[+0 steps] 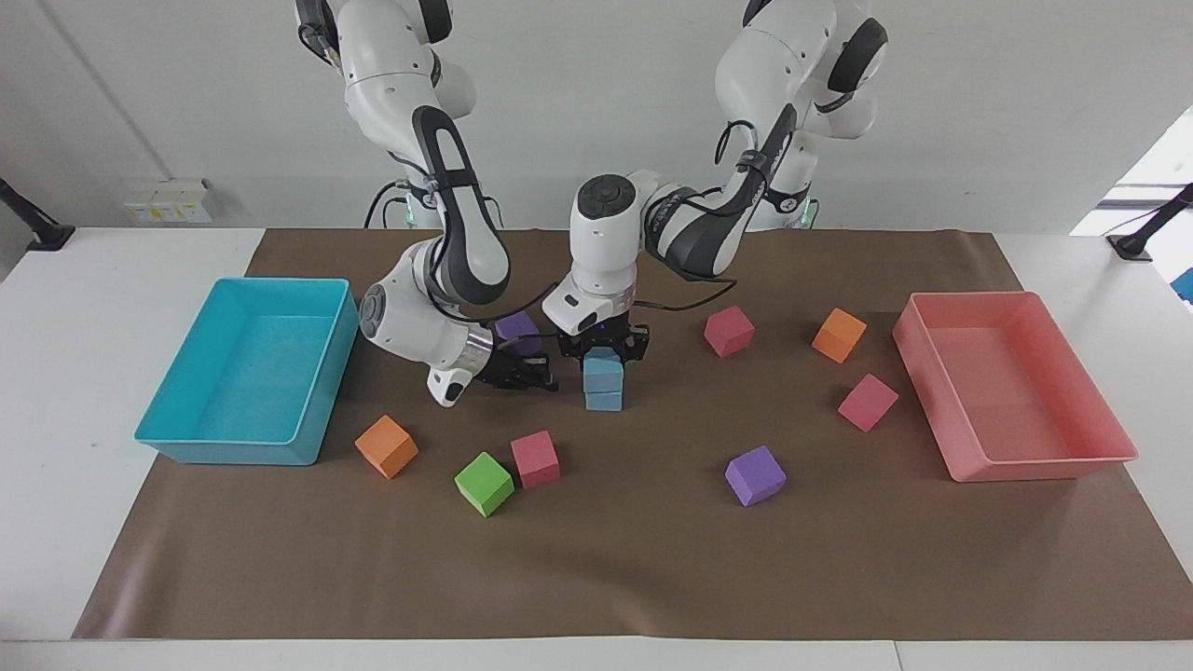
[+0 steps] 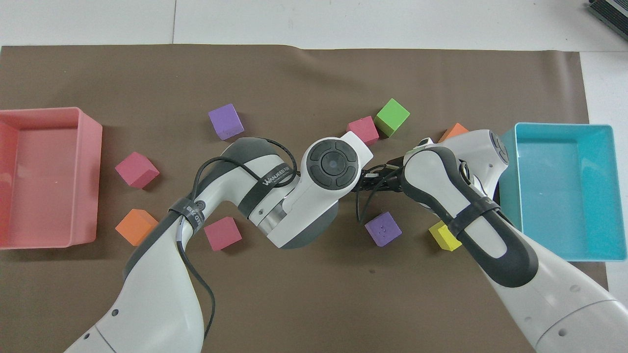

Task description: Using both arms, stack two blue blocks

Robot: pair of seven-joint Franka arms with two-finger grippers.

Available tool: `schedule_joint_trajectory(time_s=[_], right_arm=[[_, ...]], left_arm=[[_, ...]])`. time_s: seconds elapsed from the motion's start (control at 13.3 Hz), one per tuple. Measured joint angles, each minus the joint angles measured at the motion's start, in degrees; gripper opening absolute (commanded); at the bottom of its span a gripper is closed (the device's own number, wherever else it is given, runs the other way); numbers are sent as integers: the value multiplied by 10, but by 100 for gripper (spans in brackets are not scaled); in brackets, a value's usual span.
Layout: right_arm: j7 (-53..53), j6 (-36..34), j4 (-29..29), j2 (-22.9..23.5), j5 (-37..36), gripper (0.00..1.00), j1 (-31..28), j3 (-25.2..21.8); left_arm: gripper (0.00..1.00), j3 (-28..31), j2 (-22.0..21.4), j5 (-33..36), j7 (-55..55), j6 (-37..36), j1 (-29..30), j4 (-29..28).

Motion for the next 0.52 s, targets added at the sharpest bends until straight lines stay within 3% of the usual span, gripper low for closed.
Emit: schedule_joint_trajectory(time_s=[0.22, 0.52], right_arm=[[0, 0, 0, 0, 0, 0, 0, 0], [0, 0, 0, 0, 0, 0, 0, 0]], left_arm=[[47, 0, 0, 0, 0, 0, 0, 0], [48, 0, 0, 0, 0, -3, 0, 0]])
